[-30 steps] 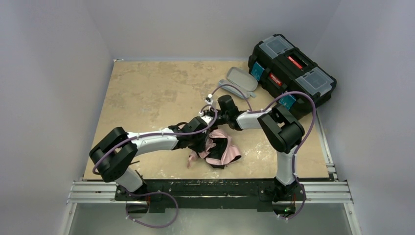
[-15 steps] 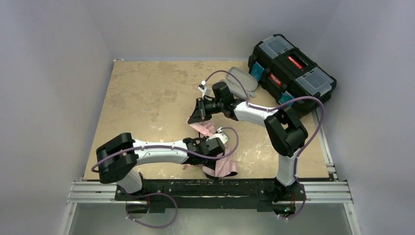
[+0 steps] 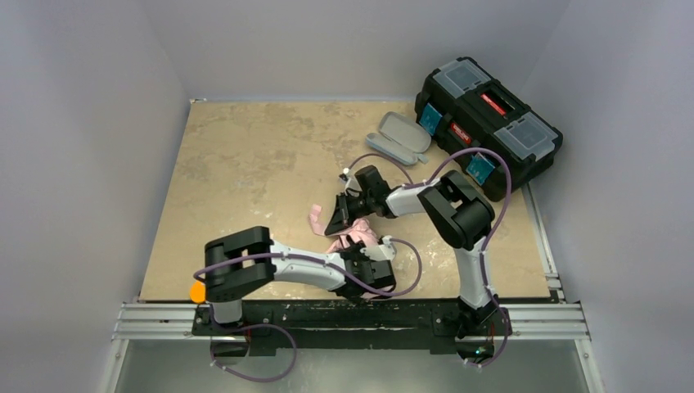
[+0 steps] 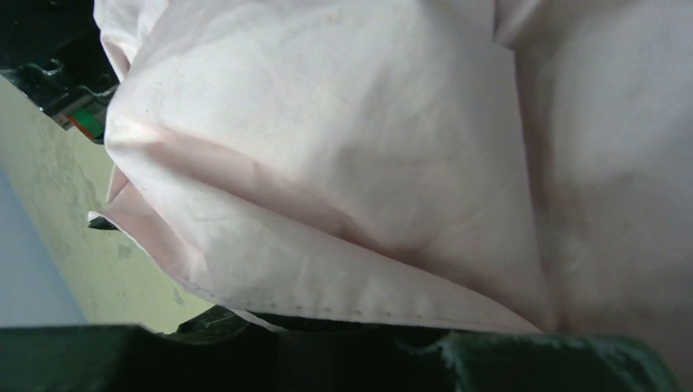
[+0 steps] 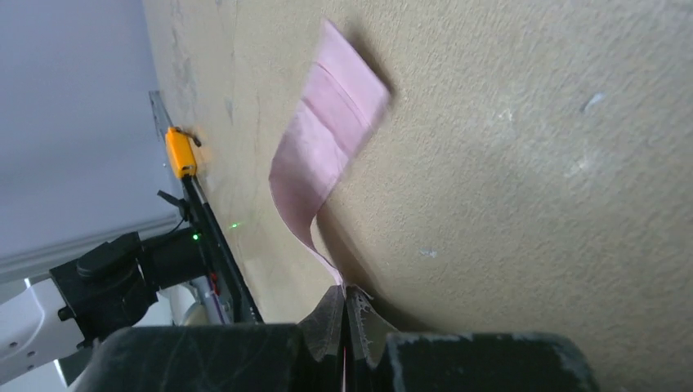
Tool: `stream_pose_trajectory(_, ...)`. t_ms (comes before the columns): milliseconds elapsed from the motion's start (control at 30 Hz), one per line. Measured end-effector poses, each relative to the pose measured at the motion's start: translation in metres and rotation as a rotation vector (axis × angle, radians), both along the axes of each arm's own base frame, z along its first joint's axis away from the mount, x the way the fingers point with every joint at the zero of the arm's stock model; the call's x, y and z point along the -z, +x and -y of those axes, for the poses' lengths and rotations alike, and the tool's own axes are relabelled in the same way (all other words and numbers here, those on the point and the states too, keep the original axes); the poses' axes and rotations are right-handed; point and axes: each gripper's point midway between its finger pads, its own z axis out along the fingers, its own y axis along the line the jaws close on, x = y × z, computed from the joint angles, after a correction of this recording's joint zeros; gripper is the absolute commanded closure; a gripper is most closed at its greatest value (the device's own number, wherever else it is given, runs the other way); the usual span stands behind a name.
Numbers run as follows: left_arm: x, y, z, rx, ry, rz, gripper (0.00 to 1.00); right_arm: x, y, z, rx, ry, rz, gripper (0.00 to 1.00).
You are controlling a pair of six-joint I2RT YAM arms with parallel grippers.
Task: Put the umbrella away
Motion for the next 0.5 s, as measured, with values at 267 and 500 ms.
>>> stream_pose_trajectory(267,-0.001,0.008,0.006,-0.006,0.109,0.122,1.00,-0.003,-0.007,0.001,0.002,0.040,-0.002,1.00)
stream_pose_trajectory(500,-0.015,0.035,-0.009,-0.061,0.167,0.221,1.00,-0.037,0.027,-0.019,-0.005,0.051,0.098,1.00)
